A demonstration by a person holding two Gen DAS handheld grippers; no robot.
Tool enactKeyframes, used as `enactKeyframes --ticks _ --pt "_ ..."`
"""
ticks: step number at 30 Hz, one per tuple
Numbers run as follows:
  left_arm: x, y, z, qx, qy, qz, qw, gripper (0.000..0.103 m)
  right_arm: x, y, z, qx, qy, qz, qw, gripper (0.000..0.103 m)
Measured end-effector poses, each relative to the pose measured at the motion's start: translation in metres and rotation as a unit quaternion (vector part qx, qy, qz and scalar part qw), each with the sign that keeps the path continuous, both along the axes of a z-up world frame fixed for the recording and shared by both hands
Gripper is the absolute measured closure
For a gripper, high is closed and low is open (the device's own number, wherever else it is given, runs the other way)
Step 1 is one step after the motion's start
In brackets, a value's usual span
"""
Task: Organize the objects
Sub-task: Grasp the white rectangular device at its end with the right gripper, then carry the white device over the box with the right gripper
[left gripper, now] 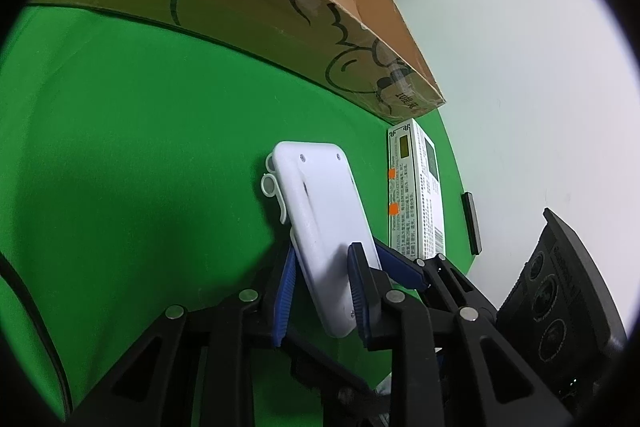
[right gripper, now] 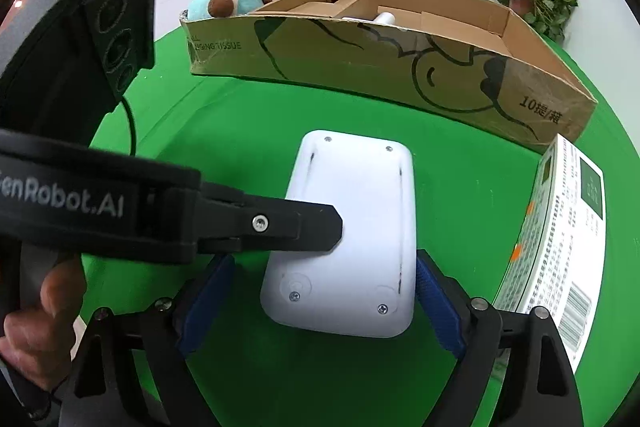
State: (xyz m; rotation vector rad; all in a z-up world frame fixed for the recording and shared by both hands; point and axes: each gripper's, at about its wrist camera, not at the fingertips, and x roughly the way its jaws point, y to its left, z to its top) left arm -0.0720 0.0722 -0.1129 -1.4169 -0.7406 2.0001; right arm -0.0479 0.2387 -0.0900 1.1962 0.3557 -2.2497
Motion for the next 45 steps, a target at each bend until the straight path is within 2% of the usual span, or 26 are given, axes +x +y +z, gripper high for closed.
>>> enactKeyframes --ticks 1,3,10,14,21,25,32,40,45 --pt "0.001 0.000 0.002 -0.004 0.004 0.002 1.0000 0.079 0.001 0.001 0.000 0.002 0.004 -0.004 1.000 0.031" --pt "0.003 0.000 0.006 -0.011 0.010 0.001 0.9999 0.081 0.002 0.003 0.001 0.001 0.004 -0.008 1.000 0.037" --pt "0.006 0.010 0.022 -0.021 0.037 -0.008 0.9991 0.085 0.002 0.015 0.008 -0.037 -0.011 -0.025 0.999 0.038" --pt "0.009 0.013 0.042 -0.026 0.062 -0.009 0.9977 0.085 0.005 0.021 0.021 -0.053 0.007 -0.036 0.998 0.039" --pt "0.009 0.020 0.105 -0.038 0.138 -0.011 0.9896 0.085 0.005 0.029 0.078 -0.091 0.072 -0.048 0.992 0.039" --pt "-0.005 0.023 0.143 -0.047 0.183 -0.017 0.9818 0.085 -0.006 0.031 0.113 -0.104 0.112 -0.050 0.987 0.039" --pt "-0.039 0.044 0.194 -0.056 0.230 -0.029 0.9711 0.085 -0.040 0.032 0.168 -0.111 0.159 -0.059 0.979 0.039" --pt "-0.076 0.059 0.234 -0.063 0.253 -0.043 0.9644 0.085 -0.081 0.028 0.217 -0.114 0.181 -0.072 0.974 0.039" --pt "-0.101 0.065 0.248 -0.088 0.237 -0.041 0.9666 0.085 -0.117 0.019 0.234 -0.114 0.156 -0.071 0.979 0.039"
